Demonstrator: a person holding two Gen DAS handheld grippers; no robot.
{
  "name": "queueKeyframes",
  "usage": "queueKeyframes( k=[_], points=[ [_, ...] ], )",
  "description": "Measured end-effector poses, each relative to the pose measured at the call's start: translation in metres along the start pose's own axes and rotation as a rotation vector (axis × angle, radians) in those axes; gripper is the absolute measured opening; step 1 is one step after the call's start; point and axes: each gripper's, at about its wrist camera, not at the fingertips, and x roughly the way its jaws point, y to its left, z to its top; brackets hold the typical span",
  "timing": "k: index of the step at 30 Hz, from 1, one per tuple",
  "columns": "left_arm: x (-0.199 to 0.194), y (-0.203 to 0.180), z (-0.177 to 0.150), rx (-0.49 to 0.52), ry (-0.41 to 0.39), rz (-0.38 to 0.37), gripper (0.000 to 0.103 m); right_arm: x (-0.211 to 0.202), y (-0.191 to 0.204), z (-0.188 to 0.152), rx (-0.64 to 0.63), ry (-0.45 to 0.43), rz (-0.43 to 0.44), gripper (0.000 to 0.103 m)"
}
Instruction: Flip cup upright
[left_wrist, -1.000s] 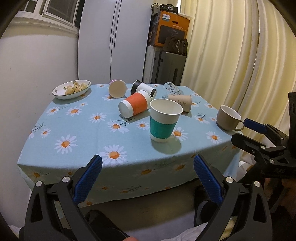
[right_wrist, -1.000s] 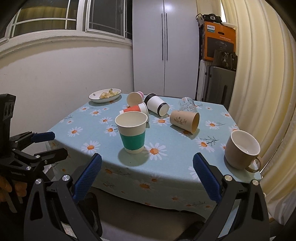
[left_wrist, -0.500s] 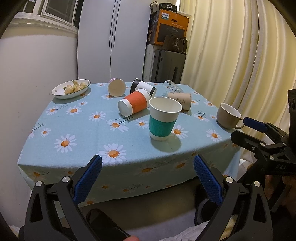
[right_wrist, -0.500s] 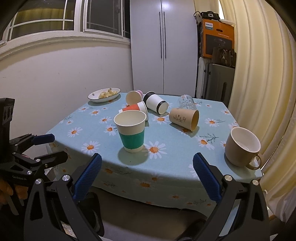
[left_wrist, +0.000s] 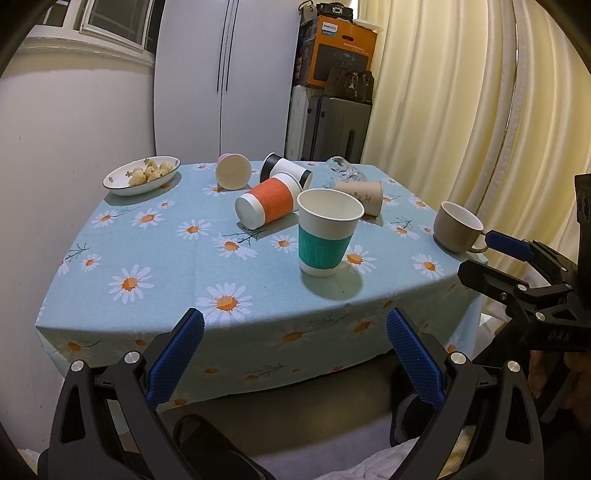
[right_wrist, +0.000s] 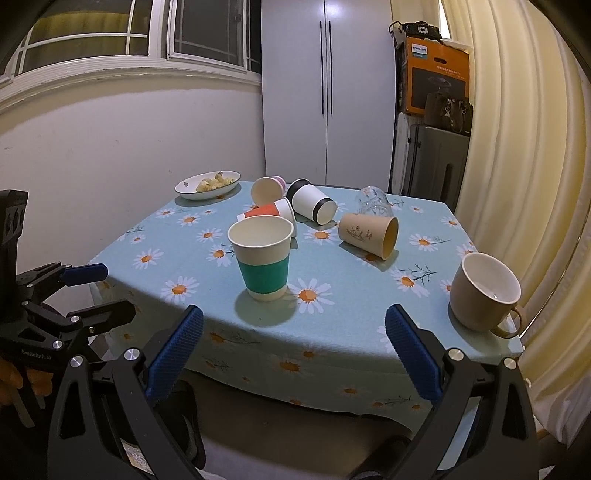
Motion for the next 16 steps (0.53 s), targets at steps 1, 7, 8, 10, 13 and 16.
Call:
queueKeyframes(
  k=[1,7,8,10,13,16],
  points=[
    [0.0002,-0.0001,0.0001,0.0,0.001,-0.002,0.096,0.0,0.0001,-0.0004,-0.001,0.001,-0.001,0.098],
    [0.0002,-0.0005,-0.0006,0.003,0.005,-0.009,0.096,0.0013,-0.0003,-0.0015,0.004,0.003,-0.004,0.098],
    [0.0002,-0.0004,-0.0008,0.003,0.005,-0.007,0.096,0.0018,-0.0003,-0.0017,0.004,0.004,-0.004,0.098],
    [0.0011,-0.0002,-0.0003,-0.002,0.006,0.001,0.096,0.0021,-0.0001,-0.0019,0.002,0.005,-0.004,0.098],
    [0.0013,0.0016,-0.0001,-0.01,0.01,-0.005,0.096,0.0025,-0.0005,-0.0018,0.001,0.007,-0.005,0.098],
    [0.0017,0.0009,-0.0001,-0.007,0.01,-0.007,0.096,0.0027,-0.0008,-0.0021,0.0,0.009,-0.005,0.098]
  ],
)
